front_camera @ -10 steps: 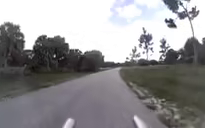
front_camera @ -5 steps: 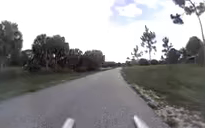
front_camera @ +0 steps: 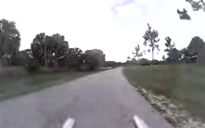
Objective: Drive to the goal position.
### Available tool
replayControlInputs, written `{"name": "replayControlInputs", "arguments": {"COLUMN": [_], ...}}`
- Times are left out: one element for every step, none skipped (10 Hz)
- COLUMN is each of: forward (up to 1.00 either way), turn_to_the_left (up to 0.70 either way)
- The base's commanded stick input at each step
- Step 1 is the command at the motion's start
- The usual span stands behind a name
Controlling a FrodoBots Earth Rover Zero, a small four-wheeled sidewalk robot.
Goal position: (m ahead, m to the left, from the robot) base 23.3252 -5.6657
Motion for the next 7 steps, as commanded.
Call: {"name": "replayControlInputs", "arguments": {"forward": [0.85, 0.85, 0.85, 0.85, 0.85, 0.85, 0.85], "turn_to_the_left": [0.00, 0.00, 0.00, 0.00, 0.00, 0.00, 0.00]}}
